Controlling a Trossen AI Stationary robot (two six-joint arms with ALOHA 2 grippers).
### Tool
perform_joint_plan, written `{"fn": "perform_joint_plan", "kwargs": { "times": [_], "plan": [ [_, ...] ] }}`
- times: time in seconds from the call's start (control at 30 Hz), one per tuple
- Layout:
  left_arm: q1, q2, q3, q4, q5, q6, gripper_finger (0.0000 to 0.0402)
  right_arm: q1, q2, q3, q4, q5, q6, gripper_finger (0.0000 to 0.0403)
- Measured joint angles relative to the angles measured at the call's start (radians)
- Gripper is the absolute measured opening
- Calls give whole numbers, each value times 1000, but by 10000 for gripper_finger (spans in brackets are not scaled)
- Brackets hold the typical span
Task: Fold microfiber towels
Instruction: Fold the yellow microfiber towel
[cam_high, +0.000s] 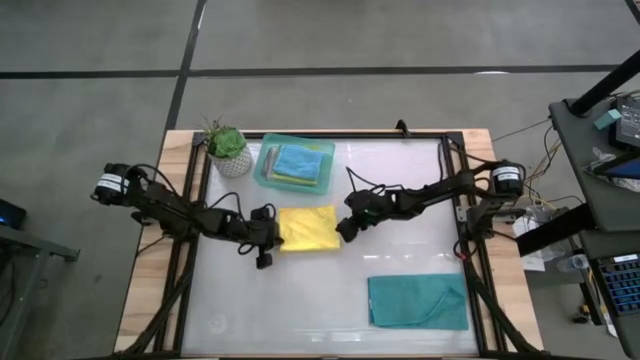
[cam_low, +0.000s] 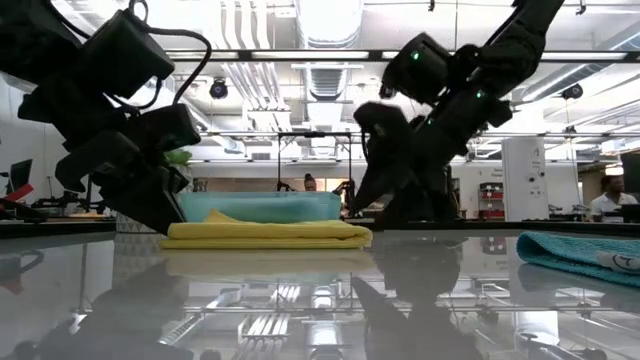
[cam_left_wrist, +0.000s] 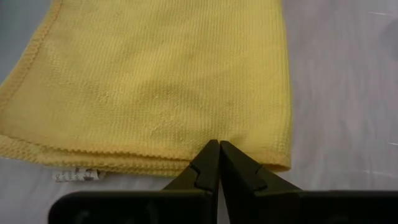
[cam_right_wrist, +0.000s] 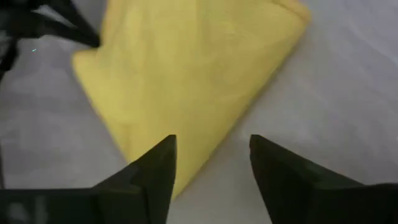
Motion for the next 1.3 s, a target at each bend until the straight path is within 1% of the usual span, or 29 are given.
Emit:
{"fn": "perform_joint_plan", "kwargs": {
  "times": [0.1,0.2,0.3,0.37,0.47,0.57,0.7,0.73,0.77,0.9,0.97,1.1,1.2,1.3],
  "plan": [
    [0,-5,-1,-3,1,0,0,-3,36,0,38,4,8,208],
    [0,-6,-1,-4,1,0,0,-4,79,0,124,0,18,212],
    [0,-9,-1,-6,1,0,0,-10,108,0,191,4,33,208],
    [0,-9,-1,-6,2,0,0,-15,112,0,206,5,39,198],
    [0,-9,-2,-3,2,0,0,-20,113,0,210,2,39,167],
    [0,-10,-4,10,2,1,0,-22,113,0,219,3,30,117],
    [0,-21,-2,9,2,1,0,-22,114,0,229,18,-19,38],
    [0,-29,-2,5,3,1,0,-22,114,0,230,18,-32,23],
    [0,-37,-2,3,5,1,0,-23,113,0,224,16,-43,17],
    [0,-90,-2,-33,6,1,0,-52,80,0,125,-30,-74,13],
    [0,-109,-5,-53,3,1,0,-67,54,0,59,-32,-87,11],
    [0,-109,-10,-41,-36,1,0,-98,-19,8,-132,-35,-136,12],
    [1,-66,-13,38,-116,2,0,-114,-66,51,-316,-20,-195,12],
    [4,5,-15,187,-160,27,0,-123,-85,122,-483,14,-242,12]
  ]
}}
